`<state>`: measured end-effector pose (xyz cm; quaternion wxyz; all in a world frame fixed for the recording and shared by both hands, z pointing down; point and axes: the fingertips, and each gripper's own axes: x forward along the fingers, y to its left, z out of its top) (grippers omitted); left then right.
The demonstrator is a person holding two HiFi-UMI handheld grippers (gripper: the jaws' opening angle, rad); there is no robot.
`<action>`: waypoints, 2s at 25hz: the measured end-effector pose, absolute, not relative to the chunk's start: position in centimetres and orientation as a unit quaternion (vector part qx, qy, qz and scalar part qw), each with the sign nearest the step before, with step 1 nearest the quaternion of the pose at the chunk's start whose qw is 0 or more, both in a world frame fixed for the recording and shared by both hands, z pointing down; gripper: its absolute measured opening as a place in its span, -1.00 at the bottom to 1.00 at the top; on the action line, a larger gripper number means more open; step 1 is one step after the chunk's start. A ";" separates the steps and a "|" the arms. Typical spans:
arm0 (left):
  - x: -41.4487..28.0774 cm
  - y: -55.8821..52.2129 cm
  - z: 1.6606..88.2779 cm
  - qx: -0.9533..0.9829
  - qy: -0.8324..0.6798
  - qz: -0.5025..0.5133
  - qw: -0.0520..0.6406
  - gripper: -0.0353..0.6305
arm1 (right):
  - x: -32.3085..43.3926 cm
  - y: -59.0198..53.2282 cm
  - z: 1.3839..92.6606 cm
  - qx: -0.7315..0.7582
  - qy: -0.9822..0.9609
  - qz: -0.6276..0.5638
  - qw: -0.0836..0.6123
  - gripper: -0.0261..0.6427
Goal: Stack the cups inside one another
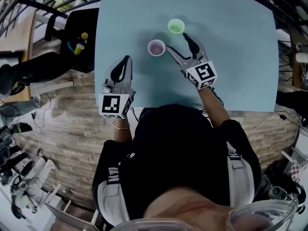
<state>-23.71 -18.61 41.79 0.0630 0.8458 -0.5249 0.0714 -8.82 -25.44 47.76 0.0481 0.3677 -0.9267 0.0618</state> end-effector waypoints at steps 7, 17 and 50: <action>-21.8 -19.6 41.8 0.854 -0.511 0.073 0.061 -0.92 | -6.4 -26.9 49.0 0.395 -0.913 0.093 0.046 0.07; -23.1 -20.5 42.5 0.846 -0.522 0.089 0.065 -0.92 | -6.6 -29.7 52.7 0.408 -0.902 0.125 0.065 0.09; -23.1 -21.9 44.5 0.837 -0.526 0.120 0.086 -0.92 | -7.1 -34.1 56.9 0.401 -0.902 0.084 0.135 -0.01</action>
